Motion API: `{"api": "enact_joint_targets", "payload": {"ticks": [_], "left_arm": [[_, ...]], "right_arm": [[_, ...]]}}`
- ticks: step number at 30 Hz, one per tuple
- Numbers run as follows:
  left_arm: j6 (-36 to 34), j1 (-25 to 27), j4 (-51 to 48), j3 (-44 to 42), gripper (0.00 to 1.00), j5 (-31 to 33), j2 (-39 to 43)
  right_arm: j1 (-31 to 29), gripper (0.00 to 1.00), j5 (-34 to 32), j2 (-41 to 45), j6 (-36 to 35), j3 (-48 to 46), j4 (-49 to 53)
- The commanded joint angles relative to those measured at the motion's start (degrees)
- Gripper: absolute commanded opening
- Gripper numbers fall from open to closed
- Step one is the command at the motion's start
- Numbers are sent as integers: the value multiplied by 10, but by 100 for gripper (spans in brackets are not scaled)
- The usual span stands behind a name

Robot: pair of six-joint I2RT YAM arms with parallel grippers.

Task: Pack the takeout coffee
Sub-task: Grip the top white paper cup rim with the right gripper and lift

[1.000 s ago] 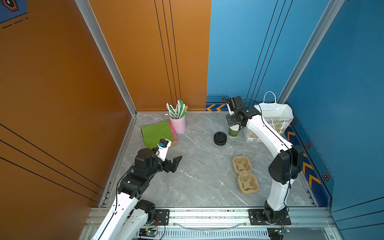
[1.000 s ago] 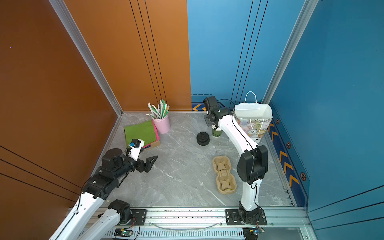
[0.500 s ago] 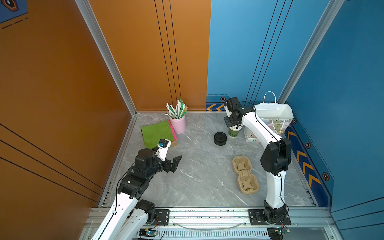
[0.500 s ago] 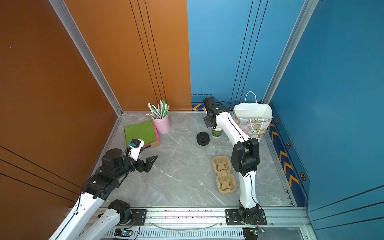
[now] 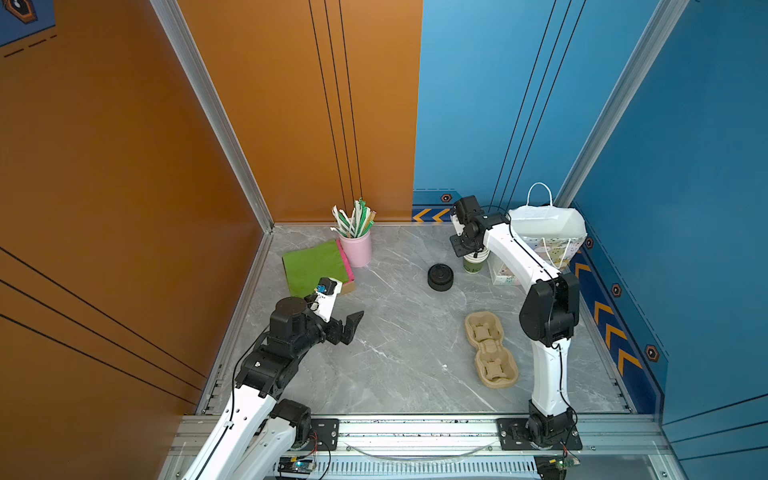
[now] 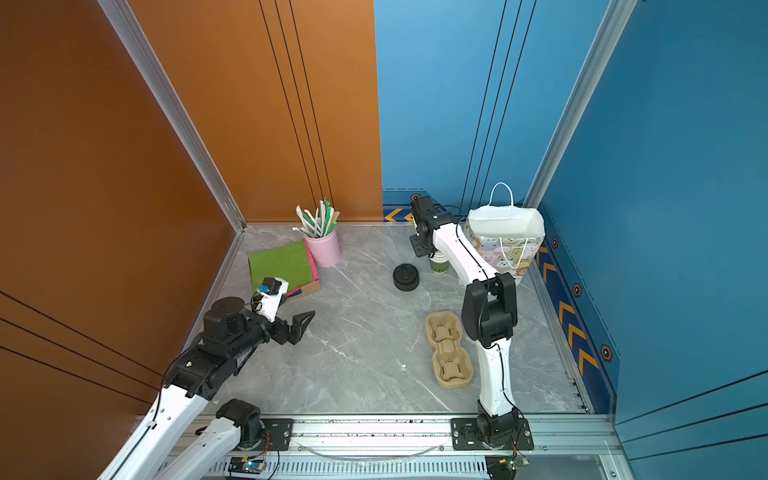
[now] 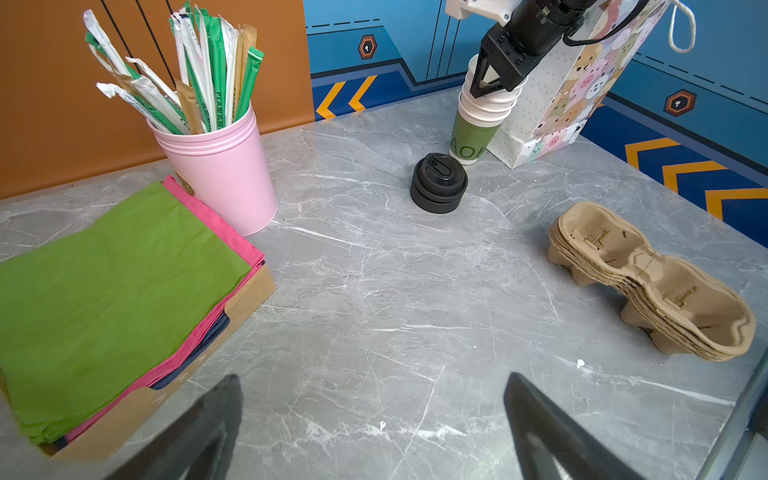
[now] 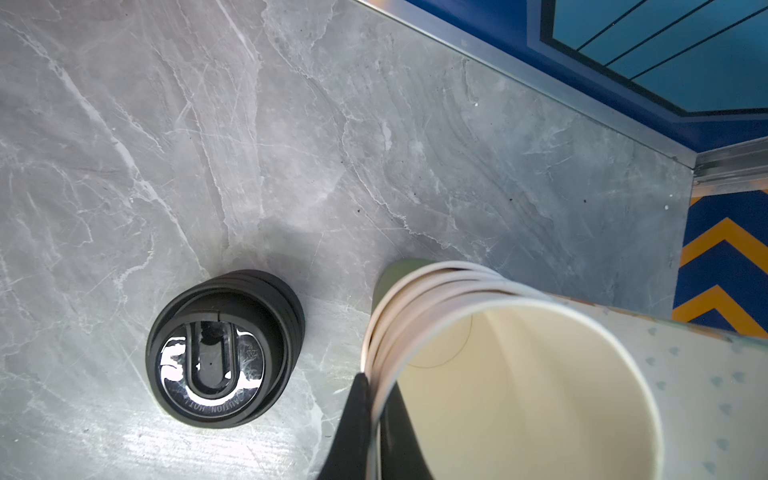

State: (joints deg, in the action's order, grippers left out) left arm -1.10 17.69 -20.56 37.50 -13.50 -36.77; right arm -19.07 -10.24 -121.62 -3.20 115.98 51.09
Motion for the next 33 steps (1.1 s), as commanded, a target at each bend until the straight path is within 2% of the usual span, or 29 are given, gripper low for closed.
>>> {"api": "enact_joint_targets", "payload": {"ticks": [1, 3, 7, 12, 22, 26, 33], "left_arm": [[-2, 5, 9, -6, 98, 9, 1], [-1, 5, 9, -6, 98, 10, 1], [0, 5, 9, -6, 98, 10, 1], [1, 5, 9, -7, 98, 10, 1], [2, 7, 10, -7, 98, 10, 2], [3, 6, 9, -7, 98, 10, 1], [3, 8, 9, -8, 98, 9, 2]], "right_arm": [[1, 7, 8, 11, -5, 18, 19], [2, 8, 14, 15, -4, 18, 20], [4, 18, 24, 19, -5, 23, 25], [7, 20, 23, 10, -6, 38, 41], [12, 10, 25, 5, -7, 42, 47], [14, 0, 24, 2, -8, 45, 50], [15, 0, 27, 17, -12, 56, 61]]}}
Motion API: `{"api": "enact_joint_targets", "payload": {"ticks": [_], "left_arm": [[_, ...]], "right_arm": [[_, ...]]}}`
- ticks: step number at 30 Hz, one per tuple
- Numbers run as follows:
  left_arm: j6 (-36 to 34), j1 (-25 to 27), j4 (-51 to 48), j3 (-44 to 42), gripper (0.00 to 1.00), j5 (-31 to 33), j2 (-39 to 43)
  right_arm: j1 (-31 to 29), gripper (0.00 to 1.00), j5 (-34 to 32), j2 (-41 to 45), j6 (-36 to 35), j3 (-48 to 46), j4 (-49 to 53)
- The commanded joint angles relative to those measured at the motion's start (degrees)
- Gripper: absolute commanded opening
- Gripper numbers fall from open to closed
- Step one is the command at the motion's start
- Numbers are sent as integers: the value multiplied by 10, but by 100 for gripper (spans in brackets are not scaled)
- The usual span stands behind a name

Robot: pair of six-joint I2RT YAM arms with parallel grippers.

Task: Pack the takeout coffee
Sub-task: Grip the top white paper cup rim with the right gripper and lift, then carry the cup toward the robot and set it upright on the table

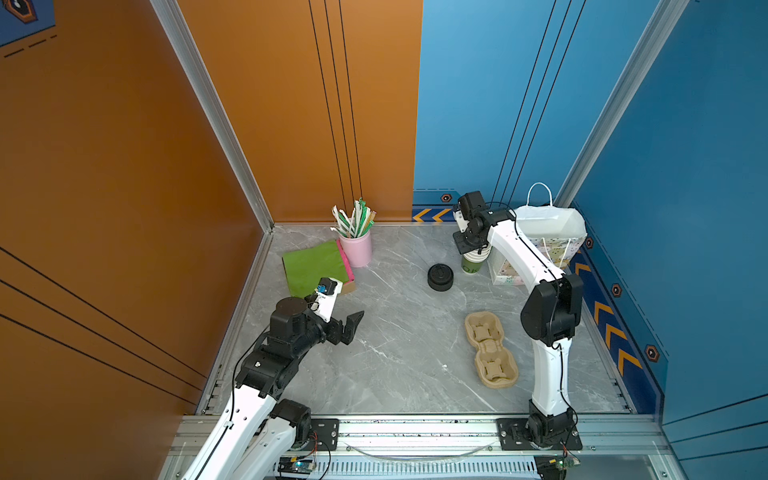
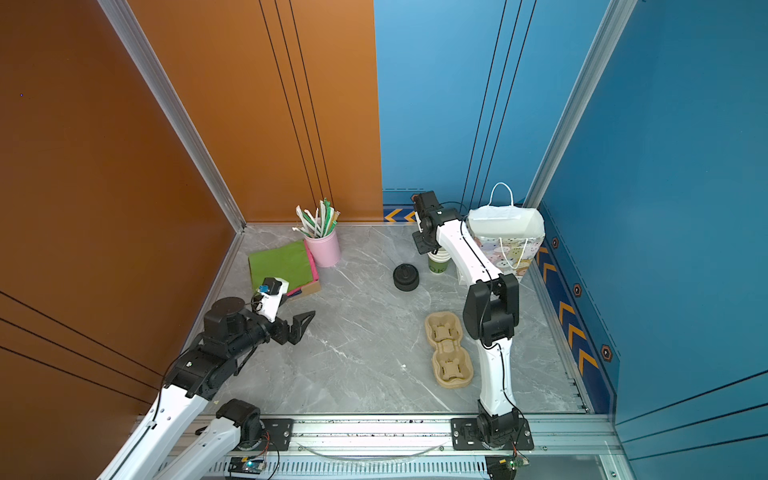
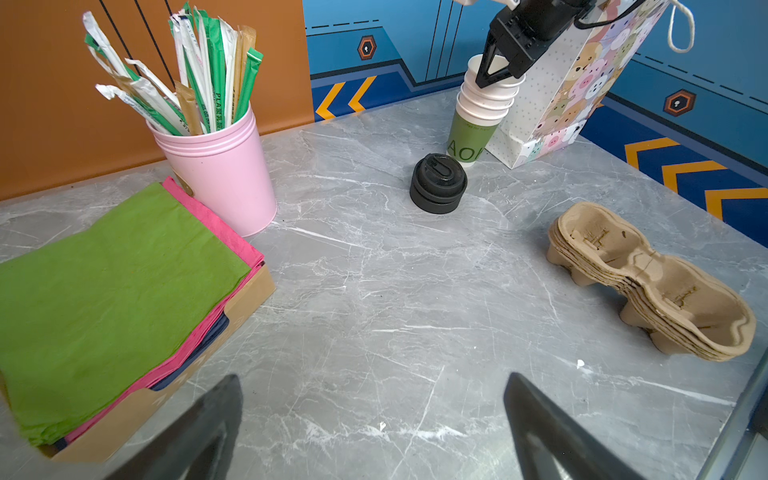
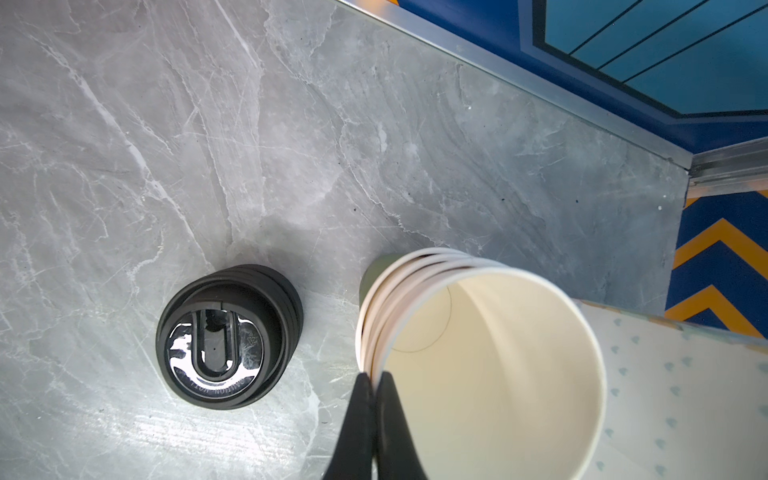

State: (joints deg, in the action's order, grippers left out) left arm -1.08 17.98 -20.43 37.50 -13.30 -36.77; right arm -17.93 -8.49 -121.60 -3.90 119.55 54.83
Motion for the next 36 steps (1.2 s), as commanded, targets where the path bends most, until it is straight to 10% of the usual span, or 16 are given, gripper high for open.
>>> {"api": "enact_joint_targets", "payload": {"ticks": [1, 36], "left_arm": [[3, 4, 8, -7, 98, 7, 1], [5, 6, 8, -8, 98, 13, -2]], "right_arm": [[3, 0, 10, 21, -5, 22, 26], [-148, 0, 13, 199, -14, 33, 74]]}}
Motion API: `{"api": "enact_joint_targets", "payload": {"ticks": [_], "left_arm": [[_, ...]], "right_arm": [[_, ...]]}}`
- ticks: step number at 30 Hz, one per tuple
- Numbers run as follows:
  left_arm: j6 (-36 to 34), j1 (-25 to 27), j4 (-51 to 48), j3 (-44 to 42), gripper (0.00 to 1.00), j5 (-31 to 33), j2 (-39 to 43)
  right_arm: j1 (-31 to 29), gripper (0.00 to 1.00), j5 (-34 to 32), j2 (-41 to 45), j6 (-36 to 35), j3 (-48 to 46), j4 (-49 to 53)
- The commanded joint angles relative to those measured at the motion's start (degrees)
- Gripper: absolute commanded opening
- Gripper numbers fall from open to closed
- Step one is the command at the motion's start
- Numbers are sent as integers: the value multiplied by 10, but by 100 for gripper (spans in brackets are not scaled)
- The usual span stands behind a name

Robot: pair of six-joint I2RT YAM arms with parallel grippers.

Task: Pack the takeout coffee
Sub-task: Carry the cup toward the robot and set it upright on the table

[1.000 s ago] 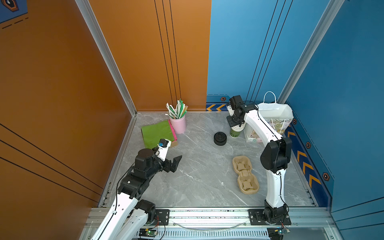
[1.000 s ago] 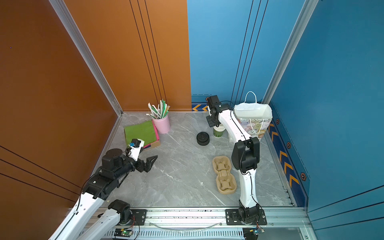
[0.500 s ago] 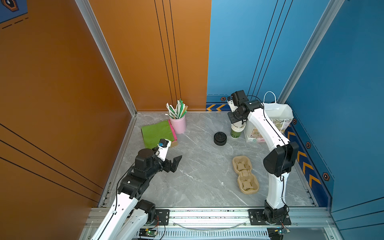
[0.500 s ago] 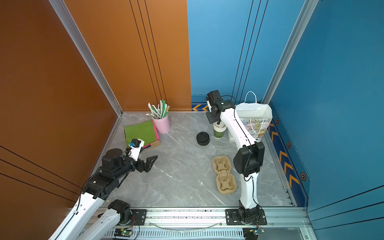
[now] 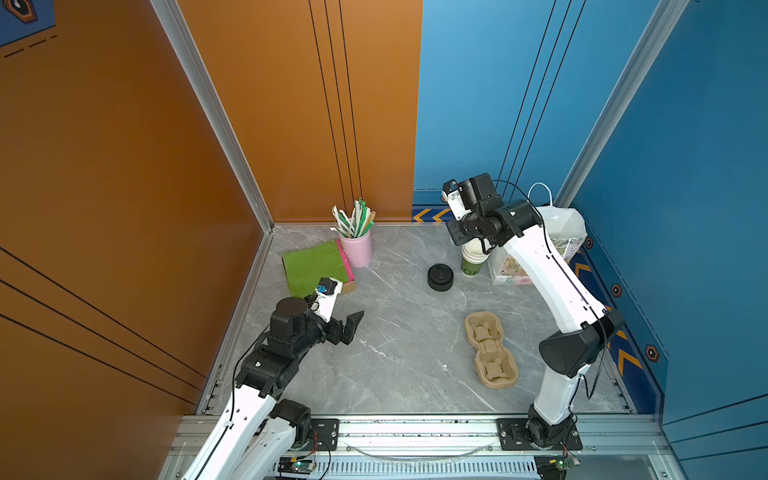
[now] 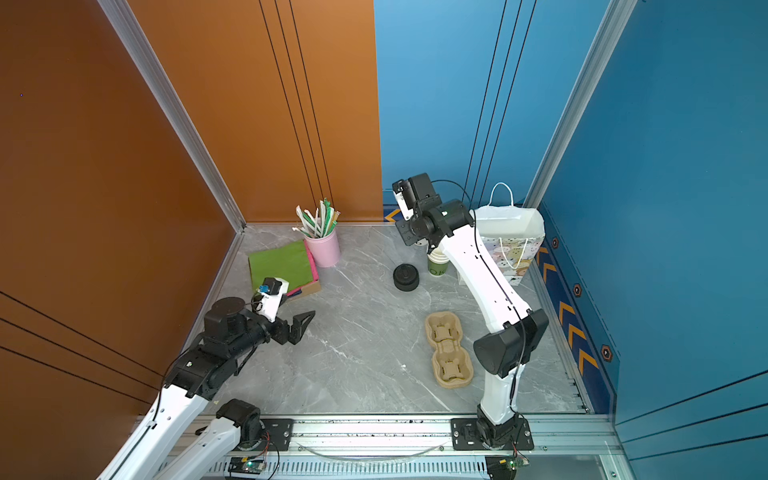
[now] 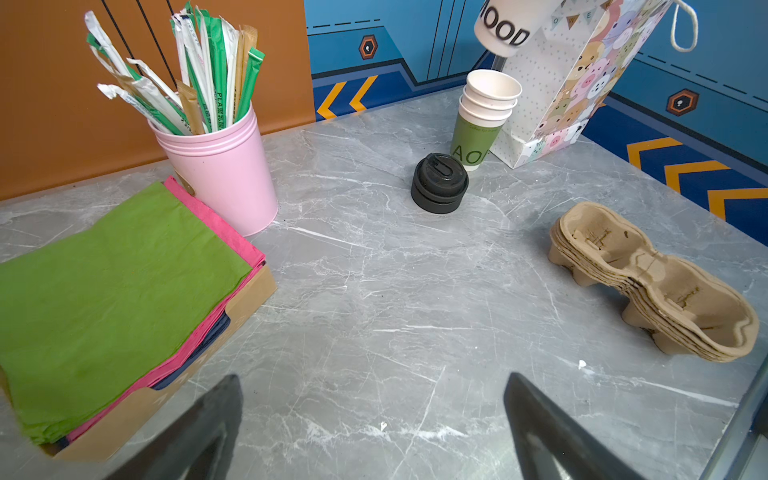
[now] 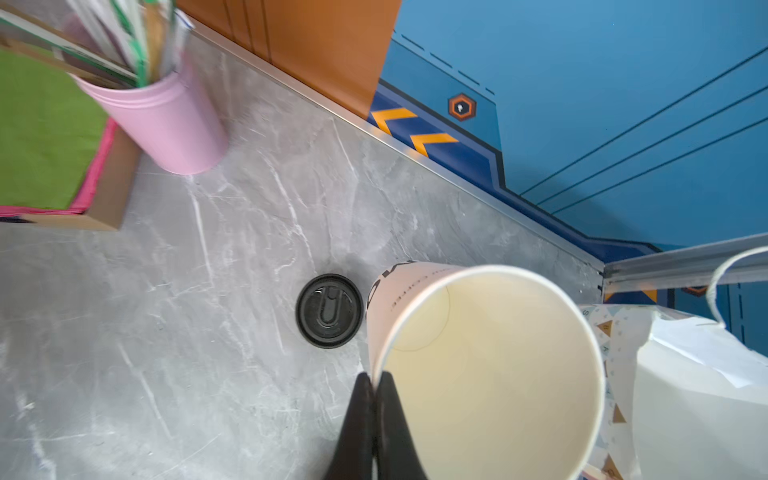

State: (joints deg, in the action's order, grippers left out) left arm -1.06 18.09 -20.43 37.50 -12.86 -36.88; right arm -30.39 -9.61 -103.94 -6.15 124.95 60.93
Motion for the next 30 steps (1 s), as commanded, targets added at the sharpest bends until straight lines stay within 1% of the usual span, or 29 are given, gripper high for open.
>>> {"api": "enact_joint_targets", "payload": {"ticks": [1, 5, 8, 11, 15, 19, 22, 26, 30], "left_arm": [[6, 5, 8, -8, 98, 10, -1], [5, 5, 8, -8, 98, 12, -1], [6, 5, 7, -9, 98, 19, 0], [6, 5, 7, -10, 98, 25, 2], [6, 5, 7, -12, 98, 36, 8], [6, 5, 7, -13, 98, 47, 16], [6, 5, 7, -14, 98, 54, 21], [6, 5, 7, -14, 98, 60, 23], [6, 5, 7, -16, 98, 60, 23]], "right_arm": [[-36, 0, 29, 28, 12, -31, 13], [-90, 0, 64, 45, 23, -82, 11], [-143, 0, 83, 54, 37, -137, -5], [-184, 0, 94, 61, 61, -202, -45], [-230, 0, 90, 63, 82, -294, -107], [-254, 0, 93, 64, 111, -362, -169], [-268, 0, 79, 66, 123, -401, -201], [-280, 0, 64, 66, 127, -436, -229], [-285, 0, 58, 62, 130, -453, -233]]}}
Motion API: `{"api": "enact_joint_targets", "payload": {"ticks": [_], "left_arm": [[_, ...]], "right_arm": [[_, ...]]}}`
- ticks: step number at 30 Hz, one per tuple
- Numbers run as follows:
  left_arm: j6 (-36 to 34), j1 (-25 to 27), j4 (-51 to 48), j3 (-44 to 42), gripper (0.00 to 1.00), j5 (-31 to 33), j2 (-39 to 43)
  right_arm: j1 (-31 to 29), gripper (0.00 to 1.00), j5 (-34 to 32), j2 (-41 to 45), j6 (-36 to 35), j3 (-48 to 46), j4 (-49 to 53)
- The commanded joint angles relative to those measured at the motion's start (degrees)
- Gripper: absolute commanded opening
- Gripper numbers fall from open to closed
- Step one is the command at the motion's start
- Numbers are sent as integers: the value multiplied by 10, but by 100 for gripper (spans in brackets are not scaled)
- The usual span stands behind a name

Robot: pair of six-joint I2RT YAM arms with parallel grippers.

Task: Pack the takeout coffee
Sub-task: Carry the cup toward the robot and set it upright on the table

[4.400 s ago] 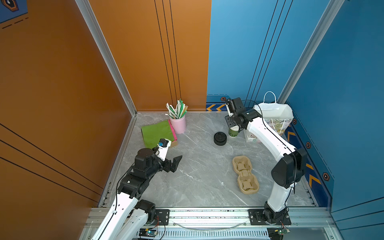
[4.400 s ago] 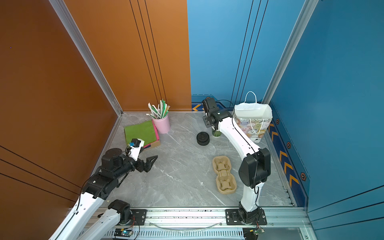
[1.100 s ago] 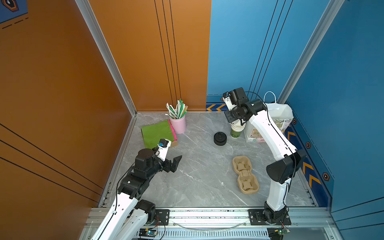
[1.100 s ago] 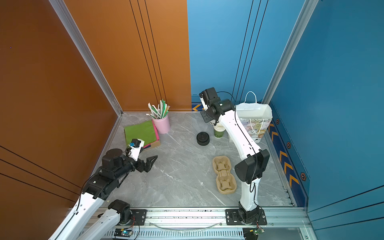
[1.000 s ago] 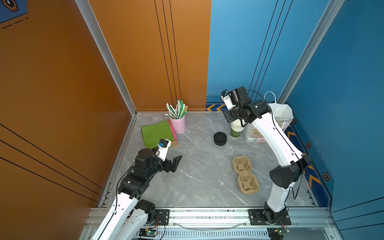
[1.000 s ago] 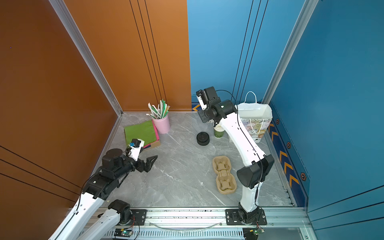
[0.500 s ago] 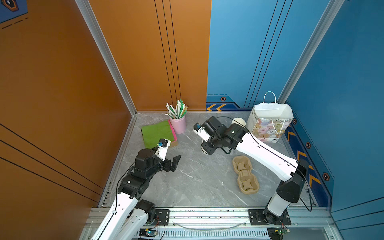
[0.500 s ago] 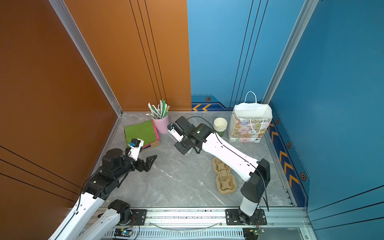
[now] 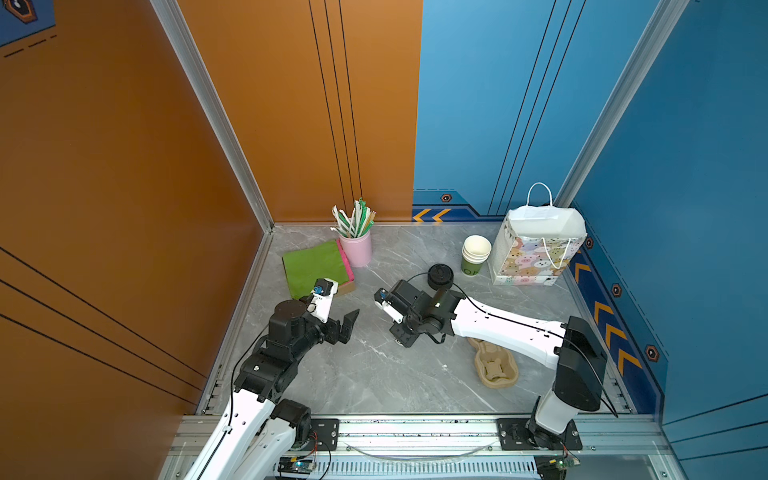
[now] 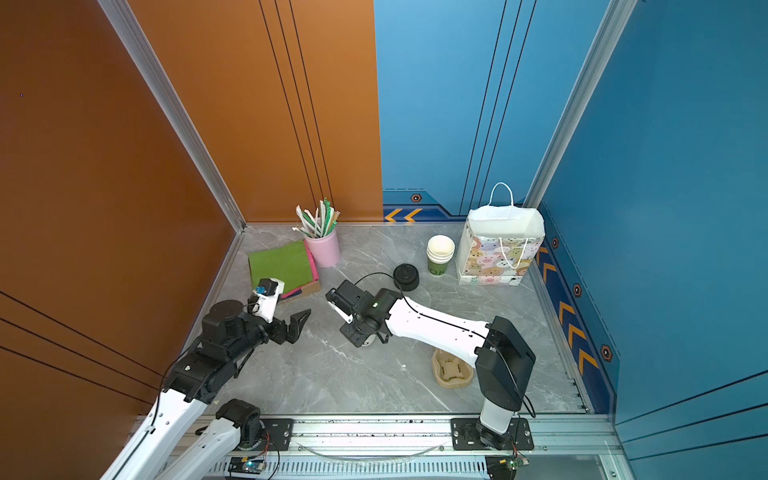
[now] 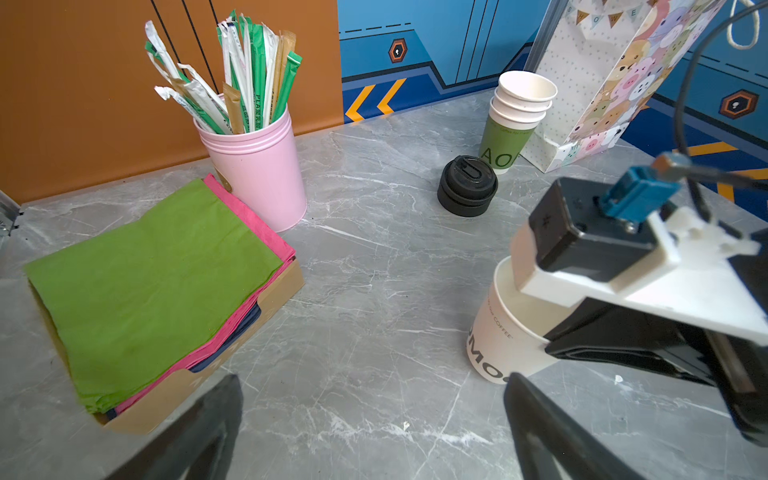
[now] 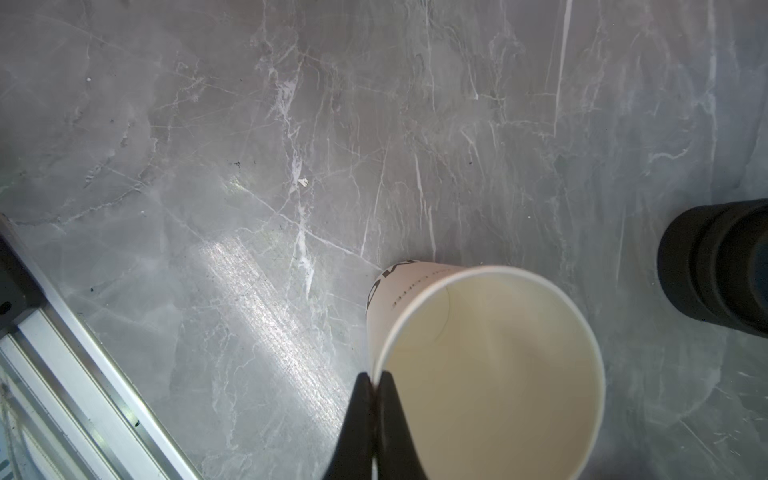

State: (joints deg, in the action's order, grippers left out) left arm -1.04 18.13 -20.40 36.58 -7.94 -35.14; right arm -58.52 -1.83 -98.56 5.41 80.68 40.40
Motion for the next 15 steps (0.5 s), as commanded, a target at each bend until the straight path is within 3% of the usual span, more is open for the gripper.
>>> {"api": "enact_joint_targets", "payload": {"ticks": [1, 7, 15], "left_arm": [[6, 4, 7, -6, 98, 11, 6], [7, 5, 7, -6, 98, 12, 6], [8, 4, 7, -6, 98, 12, 5]], "right_arm": [[-4, 0, -21, 8, 14, -12, -28], [-11, 3, -19, -2, 13, -18, -27], [-21, 23, -6, -11, 9, 12, -9]]}}
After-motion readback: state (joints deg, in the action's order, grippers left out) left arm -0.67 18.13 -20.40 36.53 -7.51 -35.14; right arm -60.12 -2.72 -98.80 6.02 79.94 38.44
